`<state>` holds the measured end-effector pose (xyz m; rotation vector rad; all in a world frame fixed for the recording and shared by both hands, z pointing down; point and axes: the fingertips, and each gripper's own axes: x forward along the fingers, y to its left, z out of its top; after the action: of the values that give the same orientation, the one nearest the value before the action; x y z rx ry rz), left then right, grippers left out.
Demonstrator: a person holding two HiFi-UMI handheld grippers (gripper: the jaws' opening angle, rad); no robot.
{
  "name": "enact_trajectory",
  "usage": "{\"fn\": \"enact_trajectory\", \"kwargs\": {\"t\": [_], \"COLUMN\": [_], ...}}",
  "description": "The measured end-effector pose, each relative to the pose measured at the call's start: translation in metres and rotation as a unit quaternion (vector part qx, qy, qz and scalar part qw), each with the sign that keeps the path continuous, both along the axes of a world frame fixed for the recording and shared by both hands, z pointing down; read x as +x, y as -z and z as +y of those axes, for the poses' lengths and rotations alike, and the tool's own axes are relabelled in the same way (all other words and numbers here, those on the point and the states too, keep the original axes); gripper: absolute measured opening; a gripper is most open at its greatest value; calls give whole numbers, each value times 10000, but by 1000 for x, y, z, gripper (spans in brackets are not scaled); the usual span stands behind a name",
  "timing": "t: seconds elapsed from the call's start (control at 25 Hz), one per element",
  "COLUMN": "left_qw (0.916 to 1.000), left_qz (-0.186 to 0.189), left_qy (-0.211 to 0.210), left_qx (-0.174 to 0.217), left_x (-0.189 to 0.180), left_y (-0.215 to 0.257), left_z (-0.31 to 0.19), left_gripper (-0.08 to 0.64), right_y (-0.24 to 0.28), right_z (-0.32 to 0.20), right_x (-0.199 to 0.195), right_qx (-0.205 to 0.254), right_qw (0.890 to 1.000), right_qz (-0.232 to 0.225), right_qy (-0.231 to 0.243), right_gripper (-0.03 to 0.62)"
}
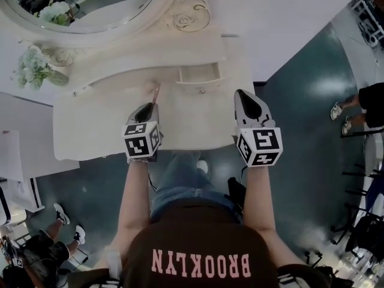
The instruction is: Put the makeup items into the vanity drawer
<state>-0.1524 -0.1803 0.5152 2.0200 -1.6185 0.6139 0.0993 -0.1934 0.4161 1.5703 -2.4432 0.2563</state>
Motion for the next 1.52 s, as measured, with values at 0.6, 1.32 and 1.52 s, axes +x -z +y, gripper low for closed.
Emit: {"fn": "enact_trajectory", "kwargs": {"t": [0.6,1.32,1.52], "left_qw": [9978,9733,9629], "left_qz": [50,-547,-683], "left_qy": [-284,-2146,-2571], "left_qx": [594,598,459], "left_x": [21,114,128], "left_y": [45,38,30], "left_z": [-33,-72,-80], "left_gripper": [38,38,38], "right_y": [32,19,7], "right_z": [9,23,23], "right_x": [40,97,102], "right_qx": [282,101,-66], "right_qw": [9977,9886,9848], "right_qz": [-328,-333,-408], "right_qy": [-513,-1467,-1685], "right_gripper": [-5,-5,-5]}}
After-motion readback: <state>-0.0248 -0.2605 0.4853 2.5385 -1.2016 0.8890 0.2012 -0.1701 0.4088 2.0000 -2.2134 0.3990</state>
